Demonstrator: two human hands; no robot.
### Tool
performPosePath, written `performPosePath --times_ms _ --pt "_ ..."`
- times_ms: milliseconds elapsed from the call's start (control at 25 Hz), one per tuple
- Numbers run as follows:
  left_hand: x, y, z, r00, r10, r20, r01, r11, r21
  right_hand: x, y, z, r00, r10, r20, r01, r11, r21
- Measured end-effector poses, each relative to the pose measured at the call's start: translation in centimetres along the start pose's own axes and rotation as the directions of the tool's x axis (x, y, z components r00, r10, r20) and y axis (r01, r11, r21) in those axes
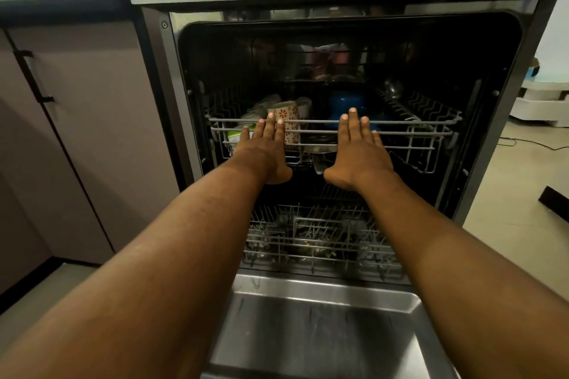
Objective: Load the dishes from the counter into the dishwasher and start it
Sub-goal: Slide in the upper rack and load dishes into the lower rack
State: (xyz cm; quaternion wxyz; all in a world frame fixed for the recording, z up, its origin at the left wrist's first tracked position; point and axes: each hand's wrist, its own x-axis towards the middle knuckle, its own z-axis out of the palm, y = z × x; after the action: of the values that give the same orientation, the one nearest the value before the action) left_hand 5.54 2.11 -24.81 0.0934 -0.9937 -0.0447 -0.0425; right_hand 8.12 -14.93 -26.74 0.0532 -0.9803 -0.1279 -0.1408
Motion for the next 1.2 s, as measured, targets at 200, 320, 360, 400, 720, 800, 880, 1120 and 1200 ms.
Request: performPosePath --times_ms 200,320,360,400,720,800,880,1120,1200 --pt "-1.8 0.3 1.5 0.996 -0.012 -0.092 0.003 0.995 -0.095 -0.1 1.1 -1.9 0.996 -0.076 0.048 0.073 0.995 0.067" --pt "-4.3 1.9 6.8 0.998 0.029 -0.054 -0.031 0.998 -0.045 -2.9 2.9 0.8 0.991 -0.095 -0.092 0.098 0.995 0.031" --pt "-5.1 2.5 8.6 0.999 0.038 0.002 -0.038 0.999 -0.033 -4.4 3.5 2.8 0.990 -0.084 -0.111 0.085 0.996 0.012" --pt "-5.6 3.0 10.3 0.997 0.040 0.061 -0.039 0.999 -0.024 -5.9 4.3 4.8 0.993 -0.072 -0.092 0.072 0.997 -0.009" --pt "-6.8 4.5 17.2 0.970 0.033 0.242 -0.041 0.999 0.028 -10.5 7.8 15.2 0.965 0.002 0.264 0.019 0.997 -0.078" --pt "-6.5 4.5 18.2 0.964 0.031 0.262 -0.038 0.999 0.021 -10.1 8.0 16.2 0.954 0.019 0.298 -0.002 0.998 -0.060" --pt "-5.7 4.6 19.2 0.962 0.032 0.270 -0.036 0.999 0.011 -9.4 8.1 17.4 0.944 0.032 0.328 -0.024 0.999 -0.029" --pt "-1.6 4.4 20.8 0.952 0.010 0.305 -0.001 1.000 -0.031 -7.7 8.4 19.8 0.931 0.062 0.359 -0.054 0.998 -0.030" --pt "-0.7 4.6 21.7 0.942 0.016 0.335 0.016 0.996 -0.092 -7.1 8.3 20.1 0.928 0.070 0.367 -0.054 0.997 -0.054"
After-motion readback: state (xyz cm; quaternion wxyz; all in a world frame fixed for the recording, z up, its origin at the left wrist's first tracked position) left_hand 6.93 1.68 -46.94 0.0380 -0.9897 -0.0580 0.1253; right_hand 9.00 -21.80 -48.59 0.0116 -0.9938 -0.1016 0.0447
